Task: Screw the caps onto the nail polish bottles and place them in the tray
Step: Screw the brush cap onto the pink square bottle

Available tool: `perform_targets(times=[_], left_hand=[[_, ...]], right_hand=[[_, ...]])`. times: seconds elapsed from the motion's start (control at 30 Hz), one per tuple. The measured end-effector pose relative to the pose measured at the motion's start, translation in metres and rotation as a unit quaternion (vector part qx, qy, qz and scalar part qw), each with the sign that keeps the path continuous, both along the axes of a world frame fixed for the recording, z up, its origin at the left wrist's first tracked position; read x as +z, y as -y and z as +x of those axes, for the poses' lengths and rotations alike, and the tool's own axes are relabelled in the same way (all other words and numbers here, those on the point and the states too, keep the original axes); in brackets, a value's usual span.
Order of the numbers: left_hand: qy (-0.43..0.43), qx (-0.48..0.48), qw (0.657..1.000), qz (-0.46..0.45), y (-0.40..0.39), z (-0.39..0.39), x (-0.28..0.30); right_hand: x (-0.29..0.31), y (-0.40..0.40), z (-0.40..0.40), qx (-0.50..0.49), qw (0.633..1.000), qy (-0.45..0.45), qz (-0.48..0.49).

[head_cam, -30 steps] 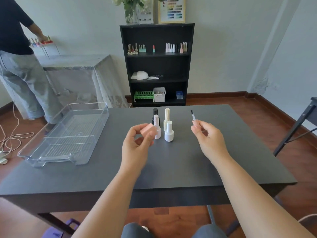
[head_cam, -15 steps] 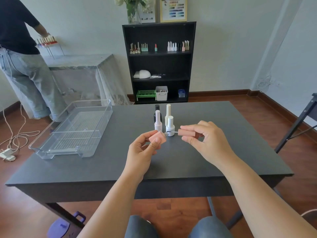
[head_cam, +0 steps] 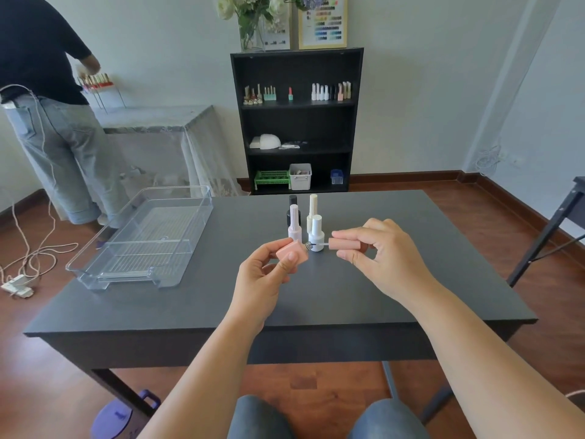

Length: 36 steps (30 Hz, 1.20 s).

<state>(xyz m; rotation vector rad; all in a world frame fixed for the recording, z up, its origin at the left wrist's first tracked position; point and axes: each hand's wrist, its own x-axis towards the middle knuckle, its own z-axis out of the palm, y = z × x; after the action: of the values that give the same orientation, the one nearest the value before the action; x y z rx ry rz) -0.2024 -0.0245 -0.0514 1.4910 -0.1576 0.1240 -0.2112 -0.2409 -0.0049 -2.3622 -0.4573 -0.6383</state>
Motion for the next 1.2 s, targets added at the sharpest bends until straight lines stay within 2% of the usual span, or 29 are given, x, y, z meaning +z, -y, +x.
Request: perform_targets(times=[0.2,0.4,0.6,0.8,0.9,1.03,1.13,1.2], left_hand=[[0.002,-0.023,0.999,0.029,-0.002,-0.002,0.003],[0.006,-0.052,0.998,0.044,-0.004,-0.002,0.011],[-0.024,-0.099,0.992,0.07,-0.007,0.0,0.017],[-0.086,-0.155,0.983,0.046,-0.015,0.001,0.024],[-0.056,-0.13,0.989,0.04,-0.015,0.0,0.024],[0.011,-0.11,0.992,0.059,-0.01,-0.002,0.024],[0.037,-0.093,0.991,0.091,-0.005,-0.004,0.026],[0.038,-0.075,0.992,0.09,-0.004,-0.004,0.028]], right_hand=[[0.007,-0.002,0.002,0.033,0.998,-0.005,-0.046],[0.013,-0.005,0.0,0.091,0.988,-0.062,-0.105],[0.023,-0.002,-0.004,0.11,0.982,0.035,-0.149],[0.021,-0.002,-0.009,0.129,0.975,0.09,-0.16],[0.019,-0.005,-0.009,0.114,0.985,0.037,-0.125],[0.016,-0.01,-0.007,0.111,0.99,-0.081,0.016],[0.015,-0.016,-0.006,0.088,0.983,-0.121,0.107],[0.016,-0.016,-0.005,0.078,0.982,-0.124,0.121]])
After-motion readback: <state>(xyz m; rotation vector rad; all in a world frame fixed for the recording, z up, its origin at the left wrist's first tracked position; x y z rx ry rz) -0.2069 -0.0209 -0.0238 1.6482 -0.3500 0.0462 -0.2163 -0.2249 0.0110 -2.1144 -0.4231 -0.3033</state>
